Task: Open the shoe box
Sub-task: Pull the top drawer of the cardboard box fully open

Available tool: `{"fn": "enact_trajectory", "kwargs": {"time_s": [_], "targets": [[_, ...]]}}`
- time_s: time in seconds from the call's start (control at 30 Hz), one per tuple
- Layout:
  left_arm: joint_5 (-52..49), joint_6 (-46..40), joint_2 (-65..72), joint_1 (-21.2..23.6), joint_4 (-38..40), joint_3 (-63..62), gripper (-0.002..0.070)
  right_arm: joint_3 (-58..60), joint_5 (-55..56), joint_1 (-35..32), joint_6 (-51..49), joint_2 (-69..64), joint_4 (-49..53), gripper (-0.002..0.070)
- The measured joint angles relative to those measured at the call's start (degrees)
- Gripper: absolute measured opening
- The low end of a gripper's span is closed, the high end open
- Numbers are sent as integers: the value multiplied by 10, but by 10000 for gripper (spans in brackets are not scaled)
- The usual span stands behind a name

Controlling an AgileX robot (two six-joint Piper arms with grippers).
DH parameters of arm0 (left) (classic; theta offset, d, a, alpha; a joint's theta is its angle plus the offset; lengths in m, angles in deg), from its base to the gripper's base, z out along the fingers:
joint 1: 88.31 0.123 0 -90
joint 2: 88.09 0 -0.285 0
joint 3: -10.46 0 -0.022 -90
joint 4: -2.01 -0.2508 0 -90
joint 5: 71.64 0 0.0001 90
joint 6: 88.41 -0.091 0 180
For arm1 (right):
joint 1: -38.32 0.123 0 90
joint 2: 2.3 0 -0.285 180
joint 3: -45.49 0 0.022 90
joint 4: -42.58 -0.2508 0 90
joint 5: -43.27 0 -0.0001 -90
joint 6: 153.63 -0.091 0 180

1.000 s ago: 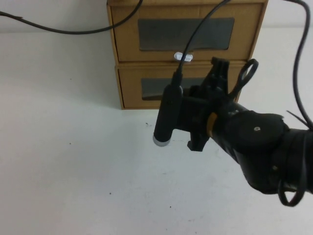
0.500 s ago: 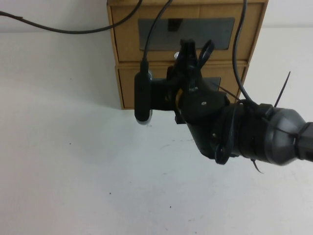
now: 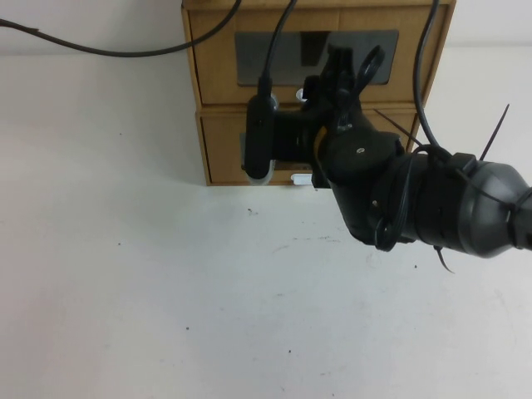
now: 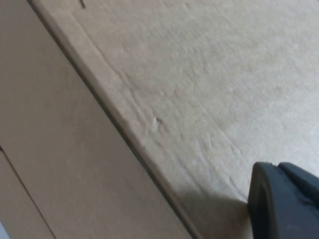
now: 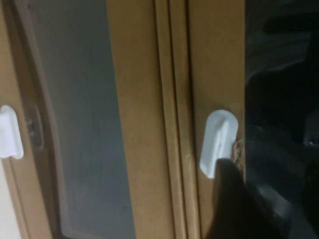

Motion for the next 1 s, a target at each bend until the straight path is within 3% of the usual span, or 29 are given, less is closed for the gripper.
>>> {"fn": "enact_trajectory", "kwargs": {"time_s": [0.27,1.0], "targets": [[0,1,0,0,0,0,-4,0,0,-4,-39,-1,0,325],[0,12,0,0,0,0,-4,-18,39,-33,-54,-39,0,309]]}}
